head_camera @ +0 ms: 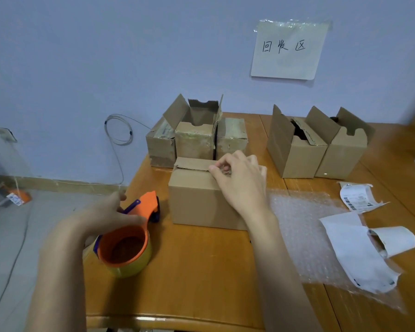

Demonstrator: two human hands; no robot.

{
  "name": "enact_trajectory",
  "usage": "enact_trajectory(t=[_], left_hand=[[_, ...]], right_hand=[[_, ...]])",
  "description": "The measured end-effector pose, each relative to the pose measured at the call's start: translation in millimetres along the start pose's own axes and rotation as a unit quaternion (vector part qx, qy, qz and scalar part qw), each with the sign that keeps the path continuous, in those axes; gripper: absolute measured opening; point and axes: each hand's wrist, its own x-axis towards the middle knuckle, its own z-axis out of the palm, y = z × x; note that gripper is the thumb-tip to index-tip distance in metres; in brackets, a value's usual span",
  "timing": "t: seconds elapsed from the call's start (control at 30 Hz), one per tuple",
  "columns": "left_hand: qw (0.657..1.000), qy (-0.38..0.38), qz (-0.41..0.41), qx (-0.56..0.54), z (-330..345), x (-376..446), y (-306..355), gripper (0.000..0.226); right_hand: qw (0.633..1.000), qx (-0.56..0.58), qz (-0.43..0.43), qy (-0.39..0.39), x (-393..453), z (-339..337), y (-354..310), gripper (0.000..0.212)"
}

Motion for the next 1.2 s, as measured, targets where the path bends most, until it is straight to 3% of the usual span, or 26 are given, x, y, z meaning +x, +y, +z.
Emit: enact_trajectory(t=[0.17, 0.33, 0.43, 0.67, 0.87, 1.0, 1.07, 1.2], left_hand=[[0.999, -0.021, -0.003, 0.031, -2.2, 4.3, -8.6, 0.101], [1.000, -0.004, -0.025, 0.017, 0.7, 11.3, -21.1, 0.078], [0.999, 0.034, -0.018, -0.037, 6.0, 16.3, -23.1, 0.058], [0.974, 0.173, 0.054, -0.137, 0.5, 8.5, -19.7, 0.043], [0.890, 0.373, 0.110, -0.238, -15.5, -12.3, 8.6, 0.041], [0.822, 0.481, 0.158, -0.260, -15.4, -15.4, 55.5, 0.036], [0.818, 0.488, 0.173, -0.250, -14.4, -13.0, 79.7, 0.034], [0.851, 0.453, 0.176, -0.199, -11.4, -8.1, 114.4, 0.036]], right_hand=[[1.000, -0.003, 0.014, 0.012, -1.1, -1.9, -1.9, 0.031], [1.000, 0.012, 0.018, 0.010, -2.8, -2.9, -0.1, 0.035], [1.000, 0.010, 0.017, 0.019, -3.2, 0.1, -0.8, 0.025], [0.999, 0.030, 0.008, 0.044, -4.3, 9.3, -0.5, 0.001], [0.992, 0.066, -0.090, 0.063, -7.0, 10.9, -5.1, 0.019], [0.982, 0.162, -0.073, 0.068, -8.3, 2.8, 0.8, 0.045], [0.974, 0.206, -0.076, 0.058, -9.7, -0.3, 0.4, 0.062], [0.967, 0.167, -0.153, 0.115, -15.7, -0.2, -6.6, 0.086]])
